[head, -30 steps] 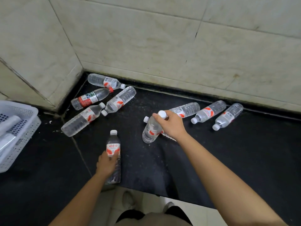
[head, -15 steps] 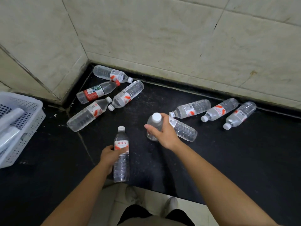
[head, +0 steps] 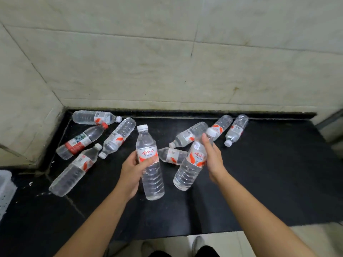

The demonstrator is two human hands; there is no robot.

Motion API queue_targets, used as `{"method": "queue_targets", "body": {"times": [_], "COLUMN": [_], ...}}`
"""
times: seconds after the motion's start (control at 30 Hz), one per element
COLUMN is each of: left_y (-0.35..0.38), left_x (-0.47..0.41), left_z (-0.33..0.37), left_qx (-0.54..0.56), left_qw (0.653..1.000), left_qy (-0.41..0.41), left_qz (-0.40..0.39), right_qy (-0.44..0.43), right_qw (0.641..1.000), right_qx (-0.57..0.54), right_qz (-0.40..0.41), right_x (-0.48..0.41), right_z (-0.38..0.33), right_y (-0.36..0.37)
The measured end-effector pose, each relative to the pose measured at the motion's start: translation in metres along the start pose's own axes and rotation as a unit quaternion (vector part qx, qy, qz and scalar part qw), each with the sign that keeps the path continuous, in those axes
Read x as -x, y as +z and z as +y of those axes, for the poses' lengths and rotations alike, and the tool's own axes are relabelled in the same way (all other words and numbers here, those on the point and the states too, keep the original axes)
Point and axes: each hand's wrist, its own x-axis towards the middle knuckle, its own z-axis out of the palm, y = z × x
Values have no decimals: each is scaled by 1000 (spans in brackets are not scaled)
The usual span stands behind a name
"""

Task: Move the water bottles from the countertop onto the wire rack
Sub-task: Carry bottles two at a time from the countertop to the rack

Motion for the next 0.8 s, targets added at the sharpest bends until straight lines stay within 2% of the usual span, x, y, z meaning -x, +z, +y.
{"method": "queue_targets", "body": {"times": [0.13,0.37,0.53,0.8], "left_y": [69,204,288,455], "left_x": [1,63,120,224], "left_z": [10,2,-9,-69], "left_qx": [35,13,-21,-29], "left_qw": [994,966,949,934], "left_qy": [-4,13,46,99], "left_qz": [-103,-257,-312,-342], "right_qy": [-8,-52,-85,-138], "right_qw": [997,989,982,963], "right_qx": [-64,-98,-117,-140], "right_qz": [39,96,119,183], "right_x": [24,90,144,233], "right_z": [-23,-57,-74,-80], "right_y": [-40,-122,-215,-401]}}
